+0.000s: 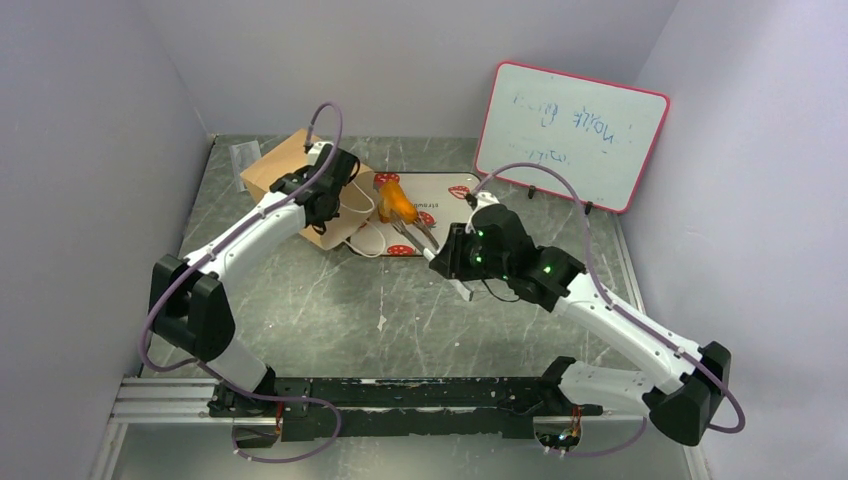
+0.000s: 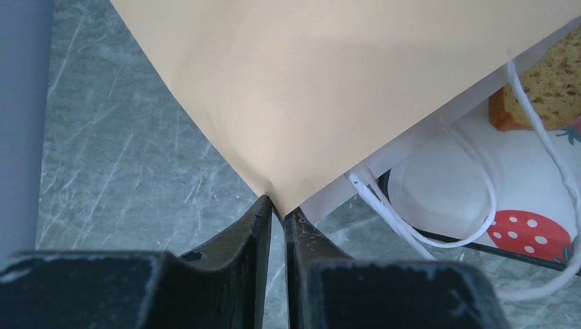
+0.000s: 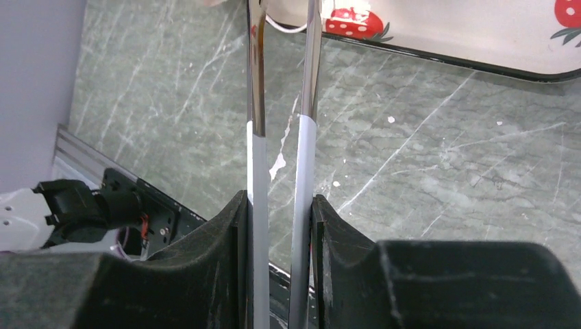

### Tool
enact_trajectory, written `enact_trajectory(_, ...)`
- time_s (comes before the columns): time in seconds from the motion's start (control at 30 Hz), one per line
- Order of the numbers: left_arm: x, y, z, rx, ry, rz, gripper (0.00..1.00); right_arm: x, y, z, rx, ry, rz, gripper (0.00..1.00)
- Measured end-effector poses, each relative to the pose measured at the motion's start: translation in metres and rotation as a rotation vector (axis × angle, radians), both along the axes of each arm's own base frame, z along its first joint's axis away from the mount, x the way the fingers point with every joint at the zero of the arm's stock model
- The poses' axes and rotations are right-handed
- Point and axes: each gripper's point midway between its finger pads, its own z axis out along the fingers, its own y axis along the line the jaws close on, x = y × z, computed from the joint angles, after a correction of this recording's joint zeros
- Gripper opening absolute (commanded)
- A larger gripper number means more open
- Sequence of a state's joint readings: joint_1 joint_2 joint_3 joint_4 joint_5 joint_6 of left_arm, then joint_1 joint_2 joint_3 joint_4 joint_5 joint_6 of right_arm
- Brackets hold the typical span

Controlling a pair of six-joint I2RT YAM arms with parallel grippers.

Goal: Take the fake bread out of the paper bag
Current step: Take out the fake bread from the paper bag, then place the fake bread in the container.

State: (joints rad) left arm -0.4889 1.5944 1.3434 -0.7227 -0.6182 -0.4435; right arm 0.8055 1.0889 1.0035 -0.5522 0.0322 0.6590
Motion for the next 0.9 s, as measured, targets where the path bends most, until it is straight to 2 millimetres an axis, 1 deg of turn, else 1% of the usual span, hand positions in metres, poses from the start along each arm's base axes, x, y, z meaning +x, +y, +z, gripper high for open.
enact_trajectory(0.1,-0.002,0.003,0.003,0.004,-0.011,0.006,0.07,0.002,-0.005,0.005,0.027,-0.006,-0.032,0.0)
enact_trajectory(0.17,-0.004,0.005,0.006,0.005,-0.017,0.008,0.07,0.003,-0.009,0.003,0.038,0.0,-0.054,0.0)
enact_trajectory(0.37,-0.008,0.008,0.016,-0.003,-0.043,0.011,0.07,0.012,-0.018,-0.019,0.052,0.045,-0.117,0.0)
enact_trajectory(0.47,-0.01,0.009,0.02,-0.008,-0.053,0.009,0.07,0.024,-0.02,-0.029,0.075,0.063,-0.148,0.0)
enact_trajectory(0.7,-0.018,0.011,0.025,-0.02,-0.062,-0.005,0.07,0.063,-0.024,-0.046,0.206,0.091,-0.23,0.0)
enact_trajectory(0.9,-0.023,0.014,0.036,-0.029,-0.091,-0.013,0.07,0.082,-0.026,-0.048,0.387,0.126,-0.285,0.0)
